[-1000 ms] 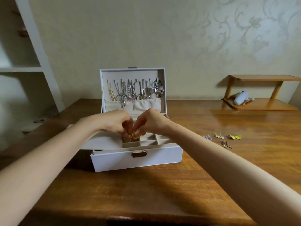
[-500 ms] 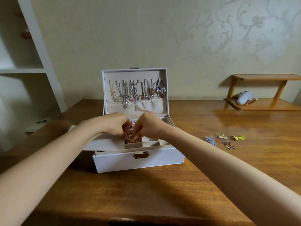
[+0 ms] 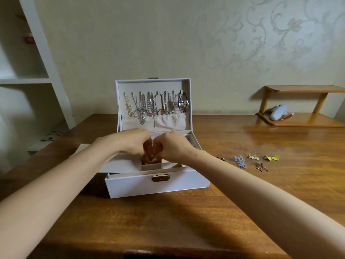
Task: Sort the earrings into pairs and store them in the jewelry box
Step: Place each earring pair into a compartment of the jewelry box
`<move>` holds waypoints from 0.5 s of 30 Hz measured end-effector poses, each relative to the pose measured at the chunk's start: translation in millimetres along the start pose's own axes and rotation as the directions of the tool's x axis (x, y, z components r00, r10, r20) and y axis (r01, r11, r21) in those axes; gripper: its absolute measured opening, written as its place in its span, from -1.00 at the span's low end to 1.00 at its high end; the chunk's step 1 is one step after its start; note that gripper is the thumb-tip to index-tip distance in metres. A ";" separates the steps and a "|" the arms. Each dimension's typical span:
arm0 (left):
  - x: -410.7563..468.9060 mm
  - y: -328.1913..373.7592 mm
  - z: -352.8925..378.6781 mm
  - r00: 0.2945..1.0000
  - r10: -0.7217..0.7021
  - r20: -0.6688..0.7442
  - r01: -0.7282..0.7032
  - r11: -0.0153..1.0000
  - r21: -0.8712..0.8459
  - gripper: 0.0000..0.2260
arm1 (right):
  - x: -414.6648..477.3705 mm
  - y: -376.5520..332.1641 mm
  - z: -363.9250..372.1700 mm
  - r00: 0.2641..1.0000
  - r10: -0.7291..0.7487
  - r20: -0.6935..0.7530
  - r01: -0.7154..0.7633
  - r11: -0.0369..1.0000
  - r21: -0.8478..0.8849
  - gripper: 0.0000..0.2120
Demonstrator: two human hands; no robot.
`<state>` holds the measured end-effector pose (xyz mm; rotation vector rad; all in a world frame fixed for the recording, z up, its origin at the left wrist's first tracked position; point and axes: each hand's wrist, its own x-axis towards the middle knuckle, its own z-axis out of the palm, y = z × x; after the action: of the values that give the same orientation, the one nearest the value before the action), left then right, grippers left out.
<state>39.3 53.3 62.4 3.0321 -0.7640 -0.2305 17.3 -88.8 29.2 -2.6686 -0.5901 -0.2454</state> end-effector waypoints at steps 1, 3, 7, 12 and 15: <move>-1.1 1.0 -2.2 1.000 0.006 -0.002 -0.006 1.000 -0.008 -0.84 | -1.7 0.6 -3.7 1.000 0.005 0.004 -0.005 1.000 0.030 -0.88; -3.0 2.3 -6.8 0.999 0.014 -0.033 -0.016 0.999 -0.047 -0.84 | -5.0 4.8 -13.5 1.000 0.028 -0.013 -0.027 0.997 0.076 -0.88; 0.1 11.2 -10.2 0.984 0.007 -0.176 -0.026 0.994 -0.104 -0.88 | -14.9 21.4 -28.3 0.996 0.060 -0.068 -0.056 0.996 0.065 -0.91; 15.3 43.4 -4.6 0.969 0.010 -0.247 -0.055 0.983 -0.176 -0.84 | -33.2 53.3 -43.0 0.975 0.157 -0.156 -0.150 0.987 0.056 -0.93; 28.2 70.6 -1.9 0.957 0.058 -0.285 -0.119 0.972 -0.201 -0.93 | -46.7 78.2 -54.9 0.953 0.224 -0.206 -0.219 0.975 0.046 -0.92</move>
<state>30.9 -22.3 63.2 2.7353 -0.7912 0.1058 5.1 -193.8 40.7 -2.6138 -0.2231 -0.4457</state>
